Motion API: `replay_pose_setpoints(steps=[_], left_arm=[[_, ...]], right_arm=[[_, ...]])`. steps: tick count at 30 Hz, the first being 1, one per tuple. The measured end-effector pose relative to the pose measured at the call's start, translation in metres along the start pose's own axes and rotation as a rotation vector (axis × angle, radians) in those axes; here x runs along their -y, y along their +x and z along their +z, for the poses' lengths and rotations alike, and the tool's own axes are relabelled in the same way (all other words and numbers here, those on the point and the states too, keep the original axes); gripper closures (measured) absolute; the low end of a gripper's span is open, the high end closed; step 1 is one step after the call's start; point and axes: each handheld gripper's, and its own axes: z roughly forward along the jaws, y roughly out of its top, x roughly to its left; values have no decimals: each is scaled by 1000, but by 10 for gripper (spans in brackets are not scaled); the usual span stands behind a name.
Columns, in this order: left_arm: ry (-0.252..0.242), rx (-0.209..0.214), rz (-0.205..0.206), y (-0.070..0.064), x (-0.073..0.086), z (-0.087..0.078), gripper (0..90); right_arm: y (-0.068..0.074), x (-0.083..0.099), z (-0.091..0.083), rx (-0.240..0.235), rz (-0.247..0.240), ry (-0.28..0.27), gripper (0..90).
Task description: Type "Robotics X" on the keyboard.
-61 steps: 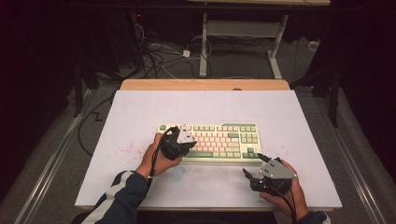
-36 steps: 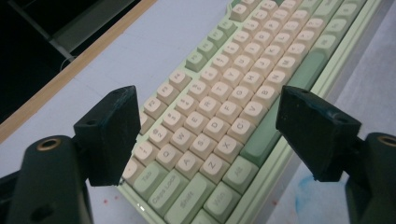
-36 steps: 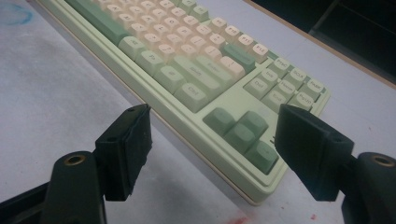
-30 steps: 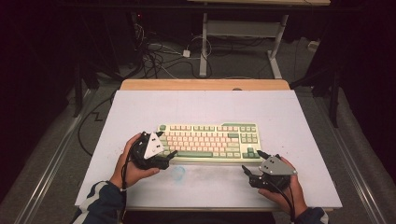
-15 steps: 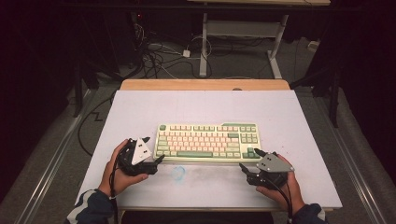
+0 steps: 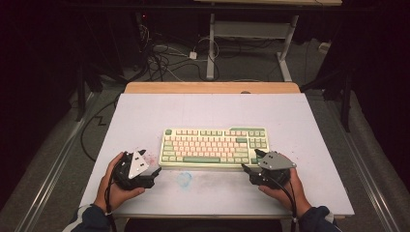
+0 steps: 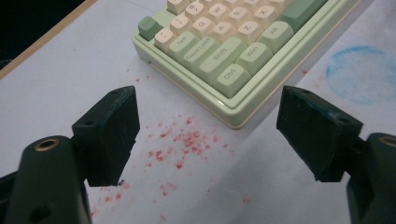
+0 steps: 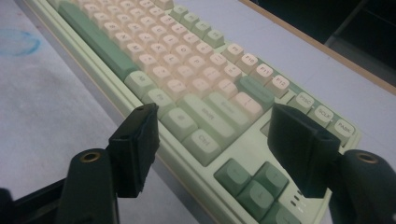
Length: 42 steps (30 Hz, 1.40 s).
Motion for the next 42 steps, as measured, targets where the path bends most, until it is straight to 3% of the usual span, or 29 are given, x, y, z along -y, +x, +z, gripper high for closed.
replay_pose_setpoints(steps=[6, 10, 16, 21, 30, 36, 42], left_arm=[[17, 1, -9, 0, 5, -2, 201], [34, 3, -4, 0, 7, -2, 201], [38, 3, -13, 0, 8, -2, 201], [49, 9, -14, -2, 10, -1, 203], [60, 14, -19, -5, 11, 1, 211], [69, 7, -8, -3, 11, -1, 214], [71, 4, -6, -2, 12, -1, 214]], right_arm=[[-11, -12, 6, -18, 52, -3, 471], [-17, -22, 17, -49, 65, 23, 606], [-18, -43, 38, -85, 43, 65, 774], [-14, -57, 58, -123, 22, 90, 860], [-3, -72, 88, -157, -8, 130, 900], [-1, -71, 106, -163, -12, 173, 900], [-2, -68, 113, -158, -15, 203, 900]])
